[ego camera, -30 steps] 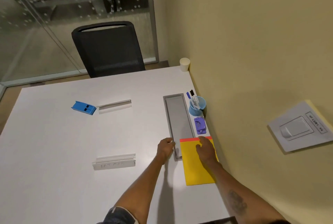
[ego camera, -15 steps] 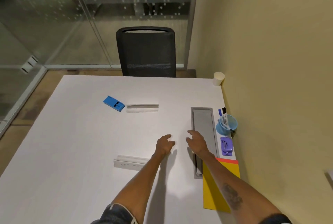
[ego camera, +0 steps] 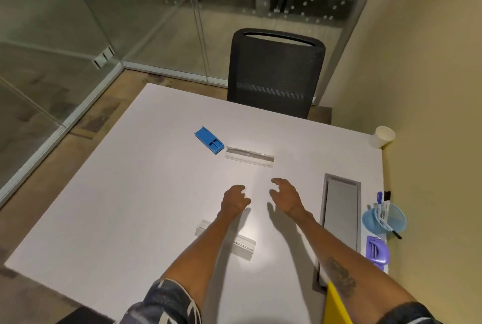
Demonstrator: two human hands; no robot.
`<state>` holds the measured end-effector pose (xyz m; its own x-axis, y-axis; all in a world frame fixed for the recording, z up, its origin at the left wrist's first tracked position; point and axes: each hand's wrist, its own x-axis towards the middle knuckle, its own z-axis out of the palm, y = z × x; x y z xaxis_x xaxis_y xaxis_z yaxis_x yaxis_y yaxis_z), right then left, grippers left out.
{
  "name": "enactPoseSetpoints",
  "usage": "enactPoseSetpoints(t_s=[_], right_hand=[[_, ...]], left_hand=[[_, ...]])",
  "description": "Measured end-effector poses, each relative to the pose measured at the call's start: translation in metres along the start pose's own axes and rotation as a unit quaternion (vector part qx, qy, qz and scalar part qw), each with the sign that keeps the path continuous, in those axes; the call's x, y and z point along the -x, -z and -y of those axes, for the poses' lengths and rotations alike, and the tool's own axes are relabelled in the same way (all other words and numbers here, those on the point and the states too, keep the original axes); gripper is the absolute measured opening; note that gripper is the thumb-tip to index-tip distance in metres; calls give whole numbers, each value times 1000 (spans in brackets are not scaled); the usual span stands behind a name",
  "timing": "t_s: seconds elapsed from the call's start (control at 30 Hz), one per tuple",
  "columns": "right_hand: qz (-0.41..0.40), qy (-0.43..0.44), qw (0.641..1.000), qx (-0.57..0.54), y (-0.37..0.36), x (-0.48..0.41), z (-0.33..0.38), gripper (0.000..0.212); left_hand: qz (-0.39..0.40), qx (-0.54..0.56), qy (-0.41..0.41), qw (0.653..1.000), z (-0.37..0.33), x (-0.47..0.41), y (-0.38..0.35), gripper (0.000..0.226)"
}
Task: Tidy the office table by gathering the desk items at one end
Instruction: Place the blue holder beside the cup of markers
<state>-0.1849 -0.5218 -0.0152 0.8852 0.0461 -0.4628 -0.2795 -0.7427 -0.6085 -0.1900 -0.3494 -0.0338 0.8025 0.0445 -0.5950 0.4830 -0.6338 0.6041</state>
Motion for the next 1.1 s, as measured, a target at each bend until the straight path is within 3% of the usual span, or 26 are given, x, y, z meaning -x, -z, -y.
enactPoseSetpoints(t_s=[0.33,0.6,0.77,1.1], right_hand=[[20,81,995,45,-34,-70,38,43],[11,154,983,100,-49,-121,62,46],[-6,187,975,121,-57,-146,75,45],[-53,201,973,102,-103,-195,103,40]], left_hand=[[-18,-169,49,984,43,-51,27,69],[-12,-201,91,975,52,-77,25,100],[14,-149,122,981,54,-91,23,121],[-35,-216,105,970,68,-110,1,129]])
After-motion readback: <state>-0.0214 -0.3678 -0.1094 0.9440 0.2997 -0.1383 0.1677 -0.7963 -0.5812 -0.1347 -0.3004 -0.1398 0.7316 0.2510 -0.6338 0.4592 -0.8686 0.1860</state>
